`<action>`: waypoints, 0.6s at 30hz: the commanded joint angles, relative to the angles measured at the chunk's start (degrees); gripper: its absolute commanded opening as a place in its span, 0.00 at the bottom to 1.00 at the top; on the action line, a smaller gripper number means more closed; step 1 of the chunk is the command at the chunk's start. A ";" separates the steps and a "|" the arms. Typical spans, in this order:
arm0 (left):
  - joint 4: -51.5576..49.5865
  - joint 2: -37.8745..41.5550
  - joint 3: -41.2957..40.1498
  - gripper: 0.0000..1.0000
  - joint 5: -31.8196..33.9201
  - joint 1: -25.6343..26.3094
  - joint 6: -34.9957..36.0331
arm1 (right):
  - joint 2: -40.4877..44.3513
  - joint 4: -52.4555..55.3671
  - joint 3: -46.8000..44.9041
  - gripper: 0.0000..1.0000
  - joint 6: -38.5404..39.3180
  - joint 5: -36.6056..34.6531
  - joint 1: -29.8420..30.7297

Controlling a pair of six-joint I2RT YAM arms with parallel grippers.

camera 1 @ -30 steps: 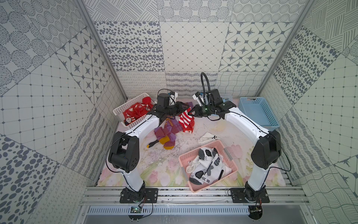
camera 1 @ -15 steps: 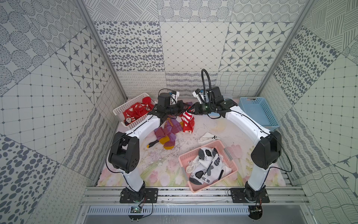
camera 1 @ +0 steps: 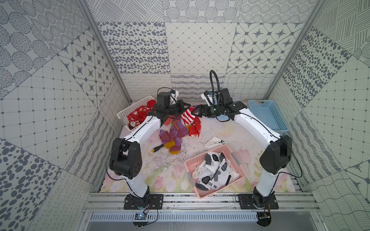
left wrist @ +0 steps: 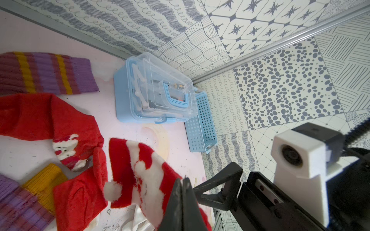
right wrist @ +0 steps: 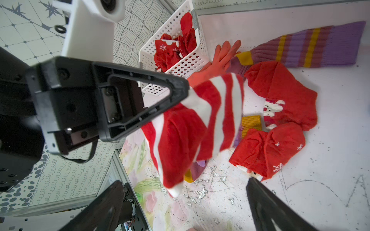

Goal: Sort the socks into the basket by color
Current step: Place the sock in the bin.

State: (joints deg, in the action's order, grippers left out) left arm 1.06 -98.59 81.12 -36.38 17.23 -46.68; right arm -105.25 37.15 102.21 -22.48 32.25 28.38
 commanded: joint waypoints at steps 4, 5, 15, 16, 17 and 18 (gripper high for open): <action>-11.15 -0.14 6.65 0.00 3.17 -7.53 8.91 | 0.48 -0.32 0.96 0.98 0.92 -0.61 -1.04; -12.95 -0.60 7.99 0.00 3.75 -8.70 10.19 | 0.29 -0.19 0.97 0.98 1.03 -0.69 -1.09; -26.27 -8.38 21.07 0.00 11.00 -21.36 20.84 | -4.78 6.75 6.28 0.98 4.25 -2.28 -1.75; -28.12 -9.74 22.63 0.00 12.46 -22.39 22.15 | -5.56 7.77 7.25 0.98 4.62 -2.36 -1.79; -29.91 -11.16 24.37 0.00 13.96 -23.26 23.47 | -6.35 8.69 8.12 0.98 5.10 -2.50 -1.75; -31.11 -12.33 25.78 0.00 14.91 -24.03 24.36 | -6.97 9.28 8.66 0.98 5.48 -2.62 -1.83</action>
State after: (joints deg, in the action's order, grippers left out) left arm -18.72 -106.89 101.27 -28.62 -2.81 -32.38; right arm -109.97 43.53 108.51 -19.62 30.68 26.89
